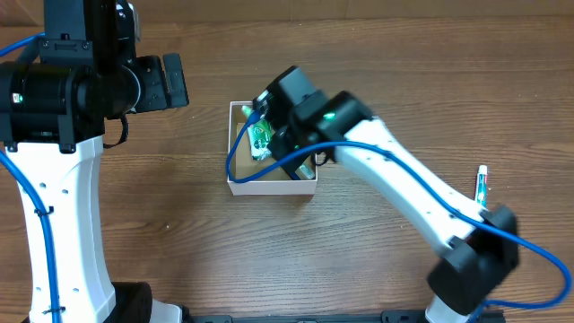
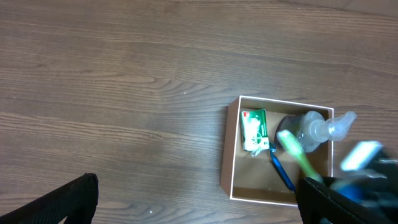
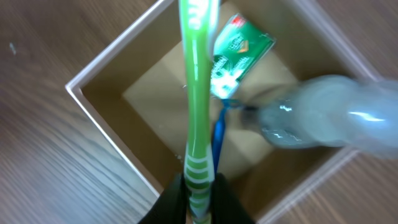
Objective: Pack container
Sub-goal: 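Carry the green toothbrush into the box and release, right gripper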
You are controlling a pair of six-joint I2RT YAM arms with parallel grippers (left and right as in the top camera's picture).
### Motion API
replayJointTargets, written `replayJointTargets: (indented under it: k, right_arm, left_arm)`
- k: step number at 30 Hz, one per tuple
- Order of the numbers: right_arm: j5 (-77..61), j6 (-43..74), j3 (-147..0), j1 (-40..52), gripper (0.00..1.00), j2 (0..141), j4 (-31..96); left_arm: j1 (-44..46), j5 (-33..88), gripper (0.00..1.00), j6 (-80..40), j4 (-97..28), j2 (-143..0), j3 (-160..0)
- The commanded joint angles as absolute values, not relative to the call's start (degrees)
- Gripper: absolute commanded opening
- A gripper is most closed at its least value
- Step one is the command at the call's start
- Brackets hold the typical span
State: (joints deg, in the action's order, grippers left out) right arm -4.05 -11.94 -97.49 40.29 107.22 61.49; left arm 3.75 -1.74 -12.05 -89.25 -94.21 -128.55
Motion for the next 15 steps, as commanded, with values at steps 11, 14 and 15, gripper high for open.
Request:
replayJointTargets:
  k: [11, 14, 15]
  right_arm:
    - [7.46, -5.41, -100.75, 40.75, 0.43, 105.97, 62.67]
    - [14.70, -1.26, -101.67, 40.60, 0.42, 102.48, 63.79]
    - [16.67, -0.36, -101.67, 40.34, 0.42, 100.88, 63.81]
  left_arm:
    - [3.77, -1.48, 1.00, -11.79, -90.15, -94.41, -128.40]
    - [3.77, -1.48, 1.00, -11.79, -90.15, -94.41, -128.40]
    - [3.77, -1.48, 1.00, -11.79, -90.17, -94.41, -128.40]
